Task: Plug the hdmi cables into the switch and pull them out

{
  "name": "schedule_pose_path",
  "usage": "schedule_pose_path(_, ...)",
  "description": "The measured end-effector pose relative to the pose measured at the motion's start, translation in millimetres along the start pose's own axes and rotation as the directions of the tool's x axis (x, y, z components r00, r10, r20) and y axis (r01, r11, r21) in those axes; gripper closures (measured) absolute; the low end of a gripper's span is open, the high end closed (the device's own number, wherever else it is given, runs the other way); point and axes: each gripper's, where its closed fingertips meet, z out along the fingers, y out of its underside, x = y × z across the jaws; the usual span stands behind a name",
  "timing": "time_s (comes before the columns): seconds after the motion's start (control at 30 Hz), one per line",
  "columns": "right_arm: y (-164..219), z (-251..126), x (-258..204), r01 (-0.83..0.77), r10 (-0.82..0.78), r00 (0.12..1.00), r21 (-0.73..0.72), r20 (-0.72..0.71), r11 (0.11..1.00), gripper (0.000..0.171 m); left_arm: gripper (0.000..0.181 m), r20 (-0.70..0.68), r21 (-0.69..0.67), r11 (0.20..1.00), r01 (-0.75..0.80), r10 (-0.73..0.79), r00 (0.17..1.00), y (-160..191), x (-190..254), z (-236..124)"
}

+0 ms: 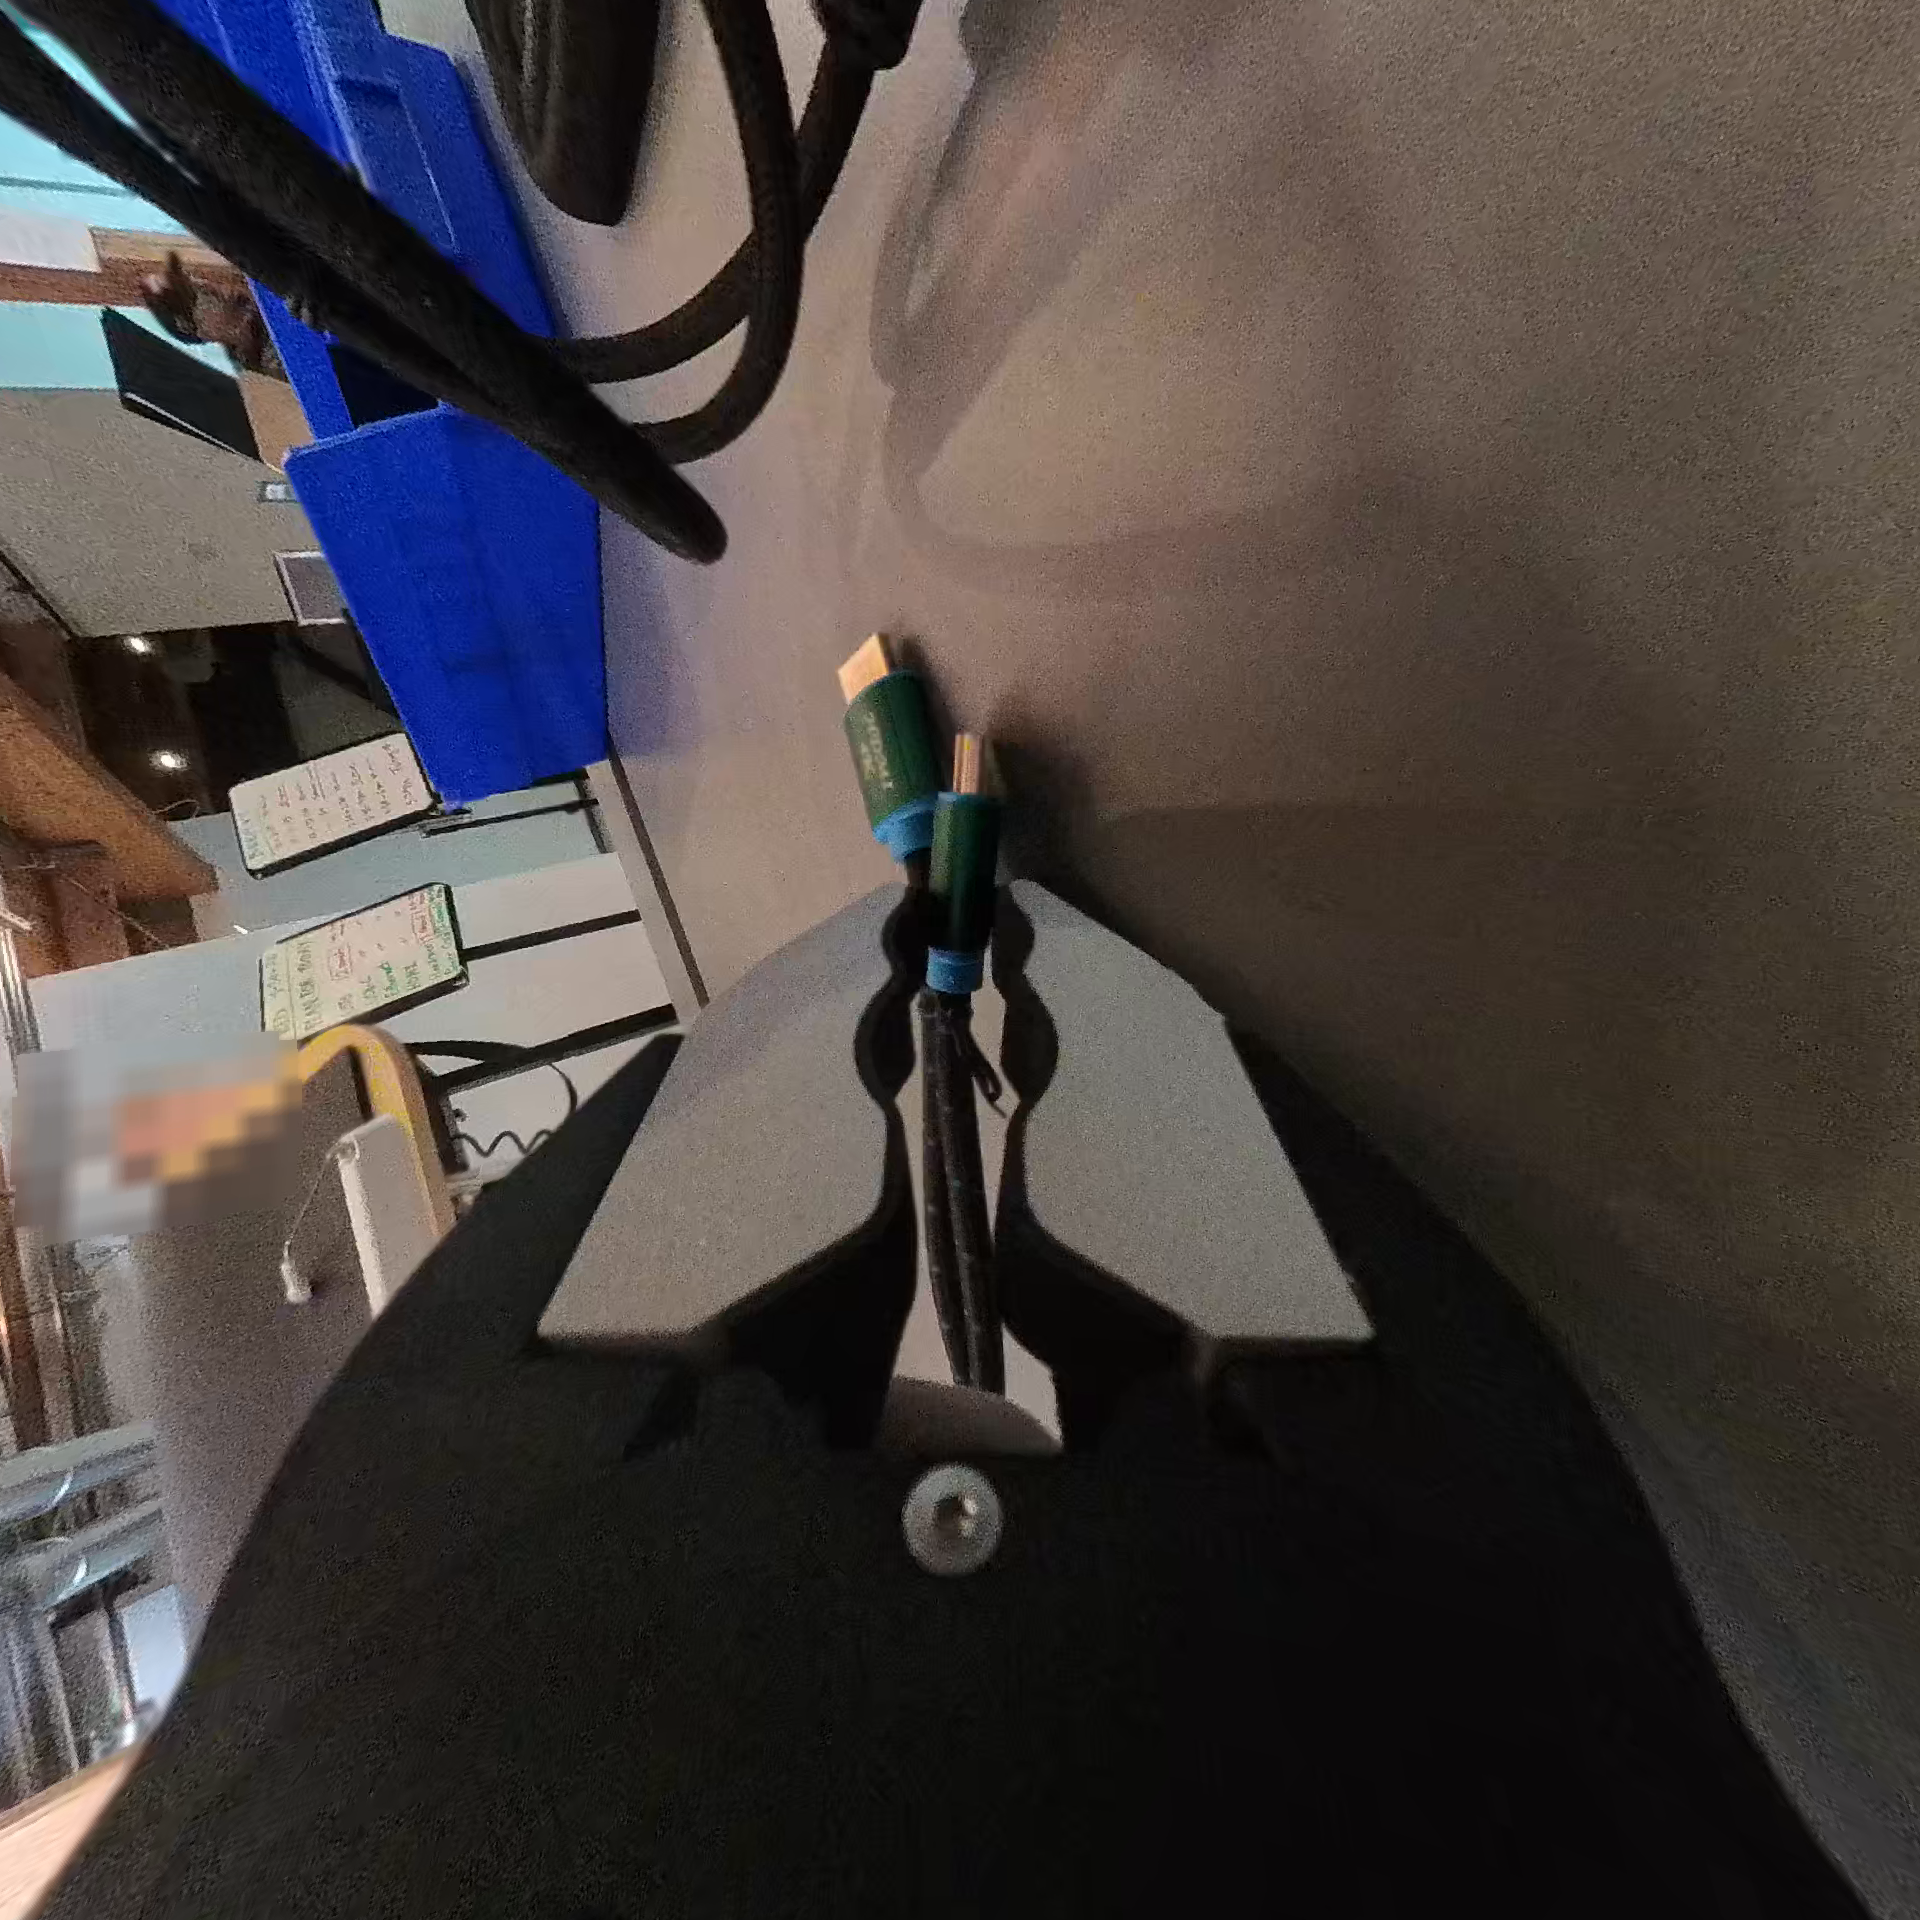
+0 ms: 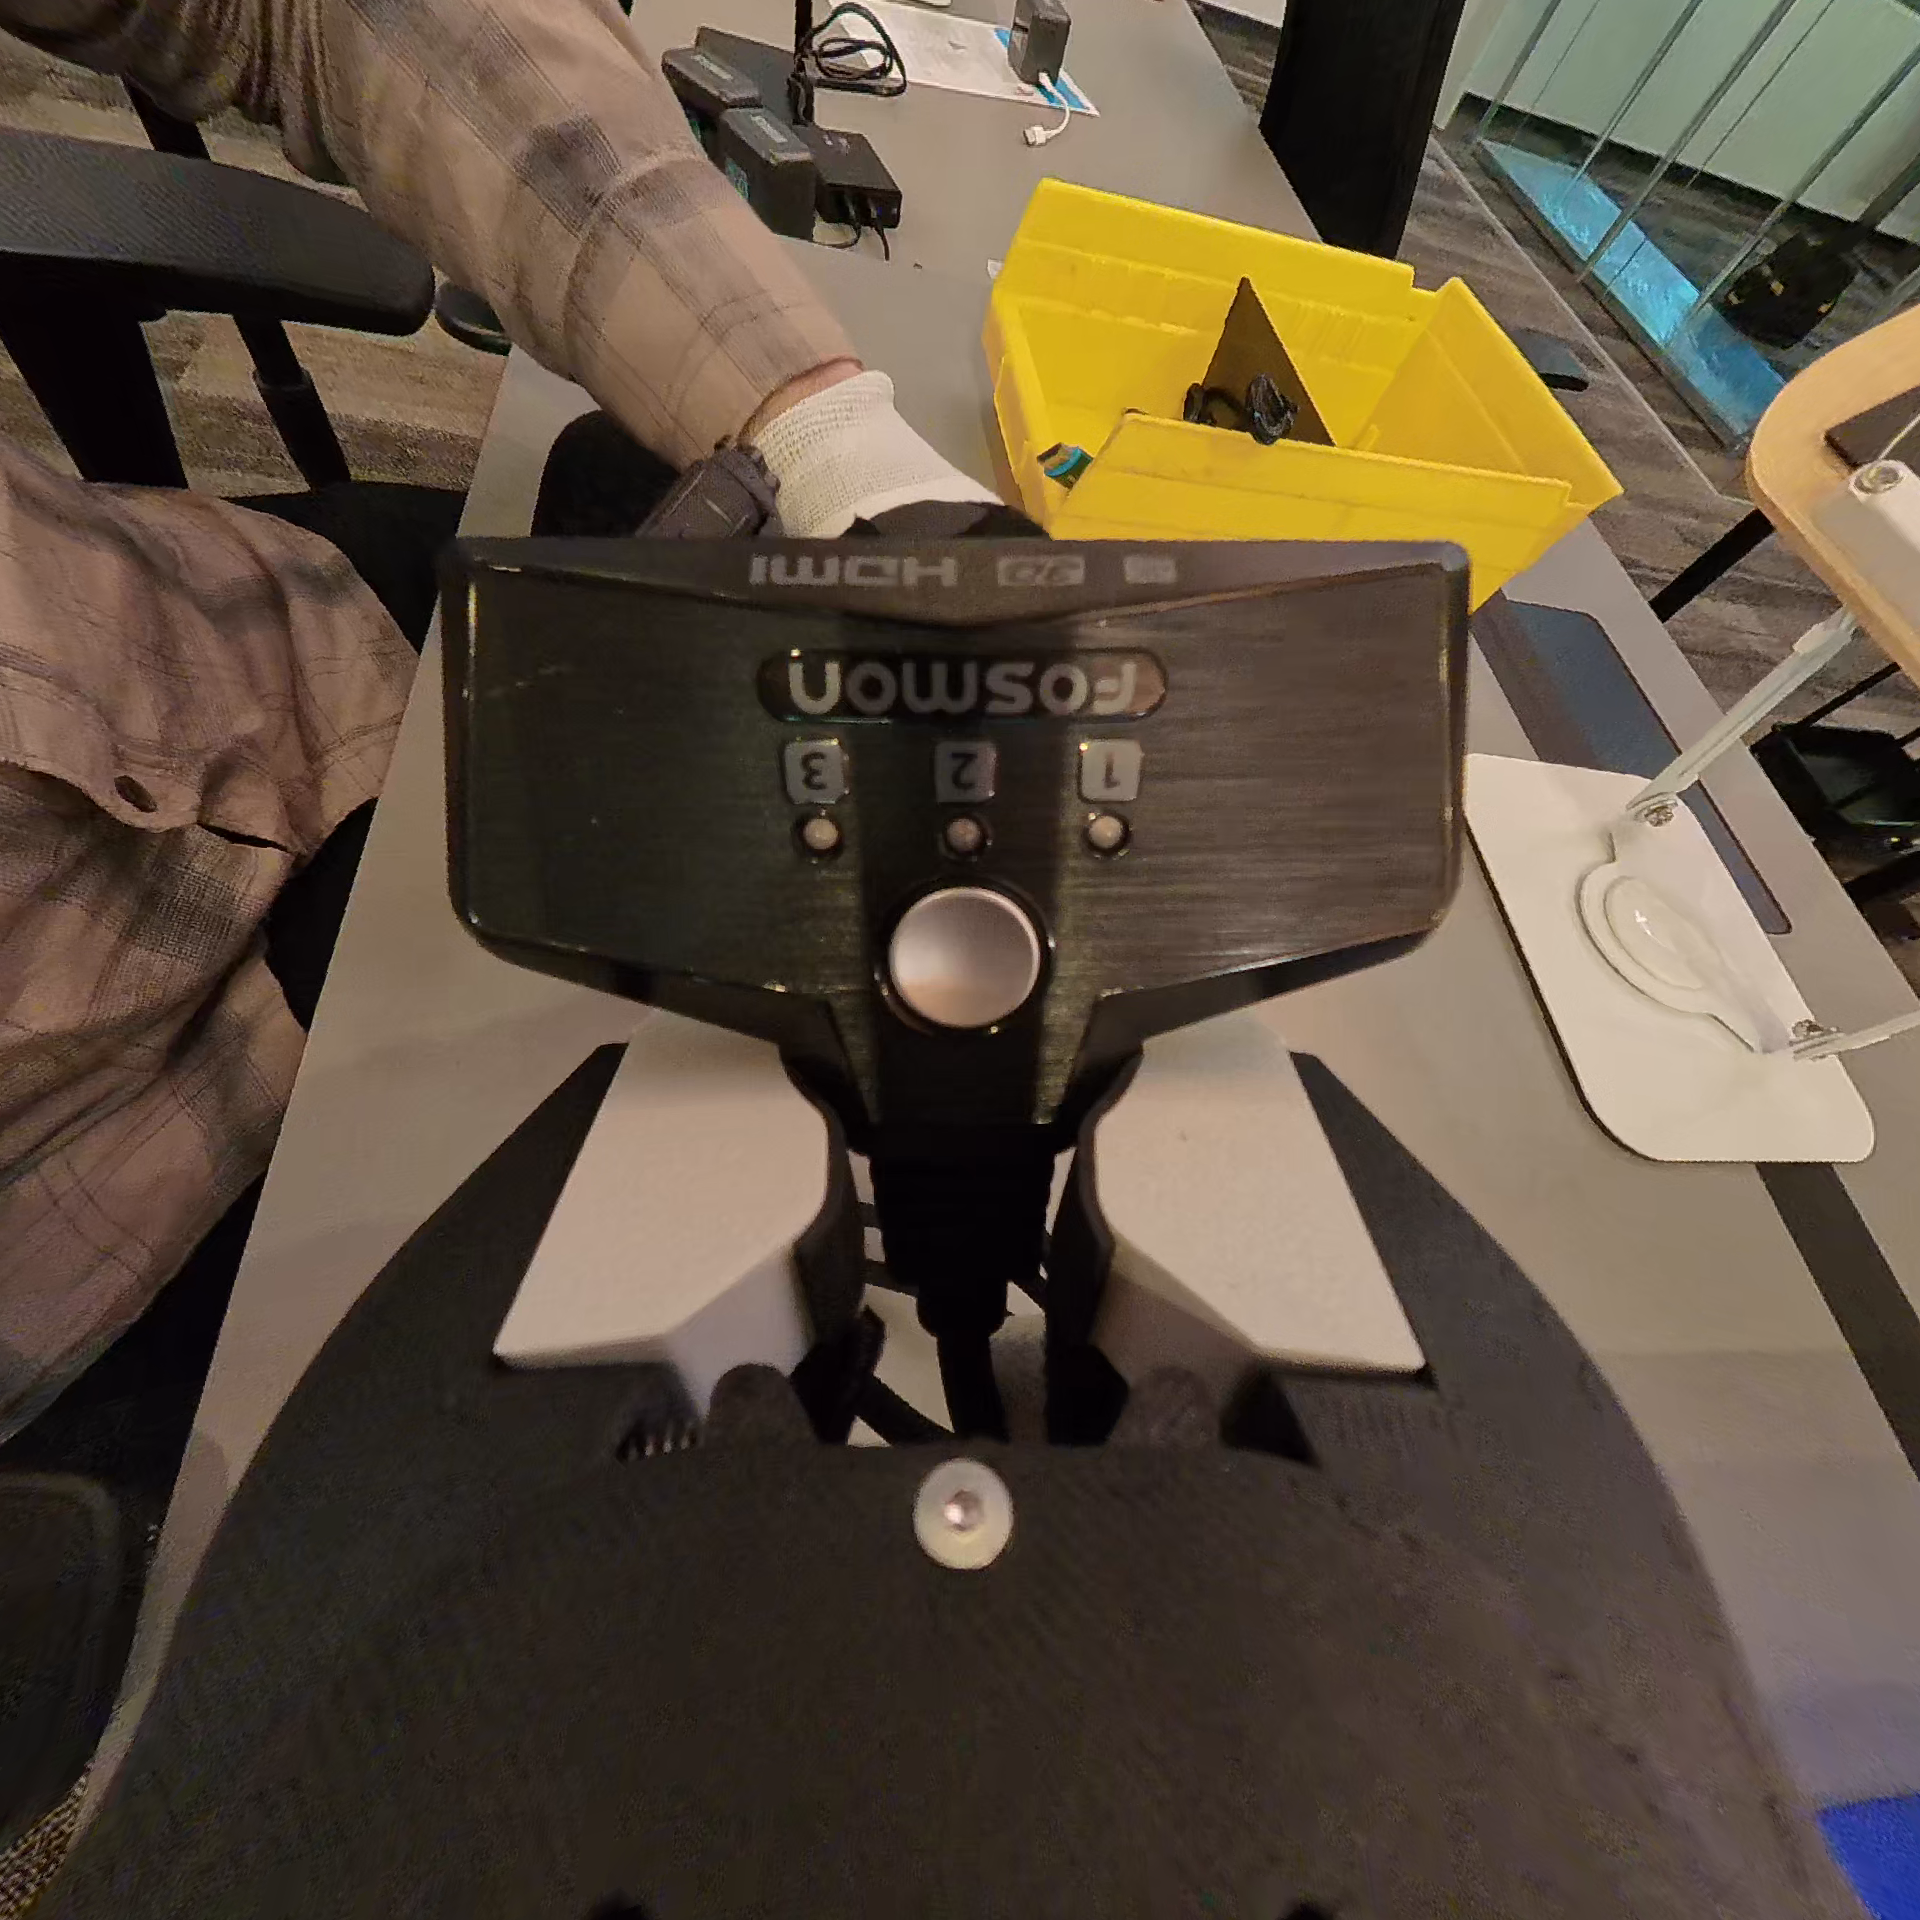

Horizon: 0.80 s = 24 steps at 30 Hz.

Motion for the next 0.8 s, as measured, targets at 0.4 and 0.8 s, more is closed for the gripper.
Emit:
schedule_pose_path(0.4, 4, -9, 4, -0.031, 0.031, 1.000, 0.038, 0.001, 0.999, 0.134, 0.170, -0.441, -0.240, 0.736, 0.633, -0.664, 0.604, -23, 10, -44)
schedule_pose_path(0.8, -3, -7, 0, -0.009, 0.009, 1.000, 0.028, 0.002, 1.000, 0.134, 0.142, -0.377, -0.291, 0.636, 0.715, -0.763, 0.526, -32, 39, -58)
